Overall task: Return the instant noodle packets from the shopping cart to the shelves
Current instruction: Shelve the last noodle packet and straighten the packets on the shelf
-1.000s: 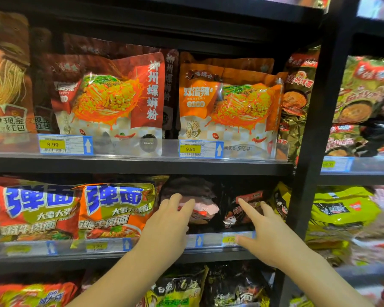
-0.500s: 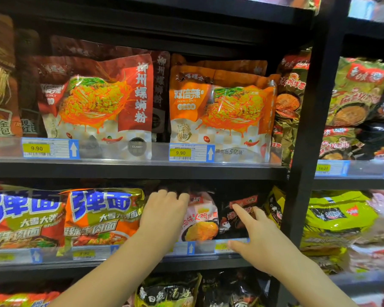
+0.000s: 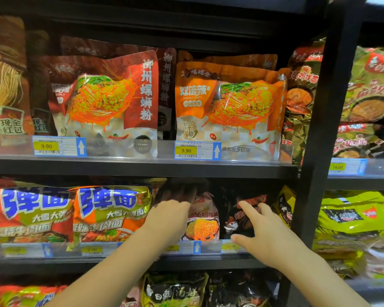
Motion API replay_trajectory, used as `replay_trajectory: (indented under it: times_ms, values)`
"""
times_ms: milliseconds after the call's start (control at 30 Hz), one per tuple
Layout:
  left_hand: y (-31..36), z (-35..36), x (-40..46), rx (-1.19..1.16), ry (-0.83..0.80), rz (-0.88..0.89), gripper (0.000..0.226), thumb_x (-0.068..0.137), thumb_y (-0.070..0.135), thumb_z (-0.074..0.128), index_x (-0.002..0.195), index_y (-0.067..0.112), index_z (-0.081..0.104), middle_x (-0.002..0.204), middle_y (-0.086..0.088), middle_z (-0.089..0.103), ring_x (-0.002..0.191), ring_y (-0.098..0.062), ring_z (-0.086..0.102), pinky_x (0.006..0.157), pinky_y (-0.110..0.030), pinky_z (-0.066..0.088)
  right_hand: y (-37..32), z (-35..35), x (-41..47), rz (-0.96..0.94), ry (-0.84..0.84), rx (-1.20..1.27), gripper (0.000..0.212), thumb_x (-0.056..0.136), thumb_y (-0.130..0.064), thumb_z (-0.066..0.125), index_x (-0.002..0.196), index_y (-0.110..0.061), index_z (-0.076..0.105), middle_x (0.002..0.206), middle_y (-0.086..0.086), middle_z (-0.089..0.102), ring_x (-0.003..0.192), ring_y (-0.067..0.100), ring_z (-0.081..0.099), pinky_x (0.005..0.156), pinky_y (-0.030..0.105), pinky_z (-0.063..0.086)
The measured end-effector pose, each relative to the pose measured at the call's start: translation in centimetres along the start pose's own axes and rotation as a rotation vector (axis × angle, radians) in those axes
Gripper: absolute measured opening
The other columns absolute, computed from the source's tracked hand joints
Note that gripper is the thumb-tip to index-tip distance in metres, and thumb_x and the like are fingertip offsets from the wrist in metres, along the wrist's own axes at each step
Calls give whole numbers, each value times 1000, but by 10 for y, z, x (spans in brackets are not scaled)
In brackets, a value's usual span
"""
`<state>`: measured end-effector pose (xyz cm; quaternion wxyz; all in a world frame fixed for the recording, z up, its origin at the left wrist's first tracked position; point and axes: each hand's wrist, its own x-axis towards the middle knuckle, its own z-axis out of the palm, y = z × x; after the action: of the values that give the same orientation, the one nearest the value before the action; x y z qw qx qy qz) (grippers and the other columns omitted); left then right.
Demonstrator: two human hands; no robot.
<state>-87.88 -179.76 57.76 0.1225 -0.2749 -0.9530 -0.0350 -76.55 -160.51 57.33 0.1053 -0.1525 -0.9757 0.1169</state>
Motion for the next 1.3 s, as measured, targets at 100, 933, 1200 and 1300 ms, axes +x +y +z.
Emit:
replay_trajectory:
  times_ms: [100,933,1200,1300]
  values:
    - [-3,-5,-11,-76,137,72,45,105,46,49,144,24,43,135,-1,56,124,-22,51,98,-31,46,-1,-2,-4,-5,7,-2,91,94,-61,60,160,-46,0,171,4,6,157,28,17,117,43,38]
    - [-87,-24,-128,-160,281,78,80,88,75,53,156,51,19,159,29,23,146,4,23,116,-24,33,-88,0,-22,-233,-56,-169,105,85,-79,55,157,-51,-15,172,-1,-5,159,25,0,119,42,36]
    - [-184,-26,-185,2,285,-95,99,77,88,47,160,46,13,164,16,24,151,-11,26,118,-33,32,-183,24,-45,-391,-58,-138,104,84,-79,57,156,-54,-12,173,-1,-7,159,22,0,121,40,30]
    - [-223,-33,-207,13,261,-130,102,71,92,40,159,48,15,165,13,24,152,-14,25,116,-37,35,-228,34,-58,-411,-58,-122,103,84,-78,57,156,-55,-13,172,-2,-8,159,21,-2,118,40,34]
